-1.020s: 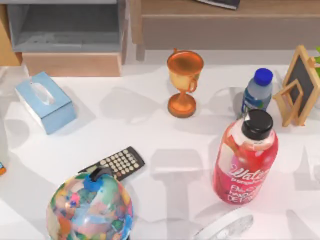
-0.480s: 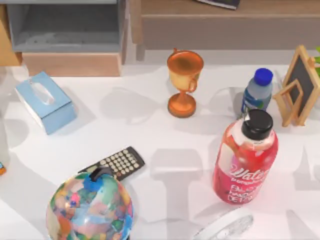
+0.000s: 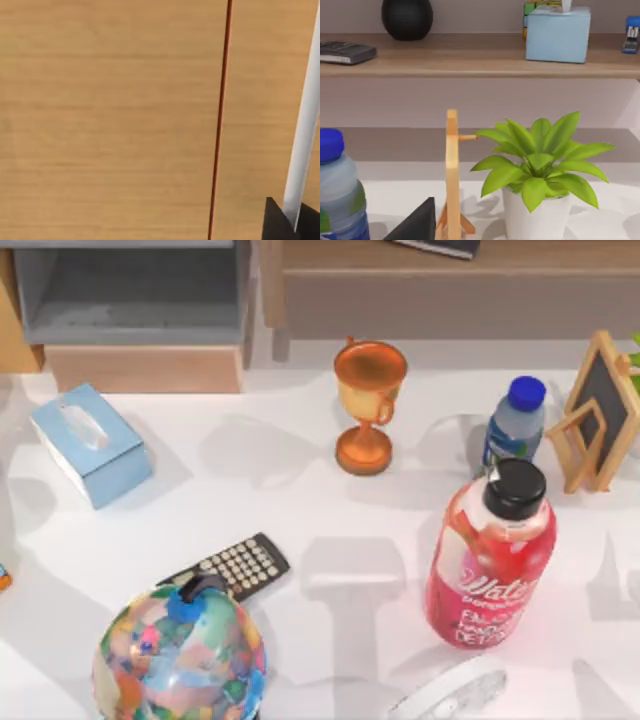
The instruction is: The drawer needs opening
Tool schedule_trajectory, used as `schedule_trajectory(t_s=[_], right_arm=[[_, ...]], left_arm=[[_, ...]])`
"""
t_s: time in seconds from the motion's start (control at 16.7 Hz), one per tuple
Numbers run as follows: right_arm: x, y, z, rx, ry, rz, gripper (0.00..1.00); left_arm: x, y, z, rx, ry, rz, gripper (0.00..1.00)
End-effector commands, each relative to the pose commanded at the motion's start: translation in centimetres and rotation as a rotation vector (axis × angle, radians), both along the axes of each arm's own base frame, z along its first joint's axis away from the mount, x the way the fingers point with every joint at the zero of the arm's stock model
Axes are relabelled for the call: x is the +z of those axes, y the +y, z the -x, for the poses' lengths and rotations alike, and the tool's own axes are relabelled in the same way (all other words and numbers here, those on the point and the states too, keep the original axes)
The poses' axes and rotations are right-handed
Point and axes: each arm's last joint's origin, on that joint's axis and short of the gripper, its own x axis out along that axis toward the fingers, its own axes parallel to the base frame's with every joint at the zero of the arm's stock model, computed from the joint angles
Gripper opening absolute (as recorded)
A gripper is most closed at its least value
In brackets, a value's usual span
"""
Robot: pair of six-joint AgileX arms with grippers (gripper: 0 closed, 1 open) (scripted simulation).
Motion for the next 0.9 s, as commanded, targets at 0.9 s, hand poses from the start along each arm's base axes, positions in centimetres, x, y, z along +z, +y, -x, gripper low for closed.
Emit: schedule_trajectory(t_s=[0.9], right_arm=[[0.0,0.0,0.0,0.000,0.000,0.000,1.00]], left_arm=[[-0.1,0.2,6.6,0.001,0.002,0.001,0.00]])
